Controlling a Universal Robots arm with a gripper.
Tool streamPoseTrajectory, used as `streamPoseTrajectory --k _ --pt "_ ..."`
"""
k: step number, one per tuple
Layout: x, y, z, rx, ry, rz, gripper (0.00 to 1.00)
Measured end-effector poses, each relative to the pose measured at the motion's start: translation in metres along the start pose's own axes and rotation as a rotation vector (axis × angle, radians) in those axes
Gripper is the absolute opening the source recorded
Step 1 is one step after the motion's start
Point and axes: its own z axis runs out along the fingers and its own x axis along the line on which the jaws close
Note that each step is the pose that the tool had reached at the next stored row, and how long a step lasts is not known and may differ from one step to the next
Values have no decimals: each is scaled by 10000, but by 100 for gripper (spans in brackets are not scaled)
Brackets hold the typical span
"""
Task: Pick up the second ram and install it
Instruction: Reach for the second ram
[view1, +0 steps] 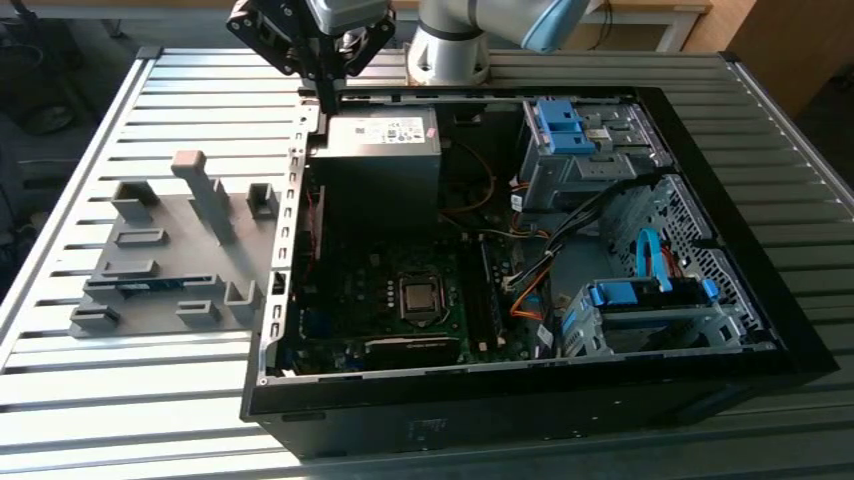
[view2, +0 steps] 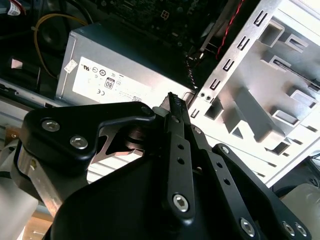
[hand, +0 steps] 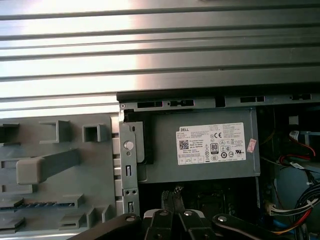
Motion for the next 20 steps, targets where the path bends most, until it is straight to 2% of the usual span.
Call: streamPoseTrajectory --k 20 --pt "49 -4 0 -1 0 0 11"
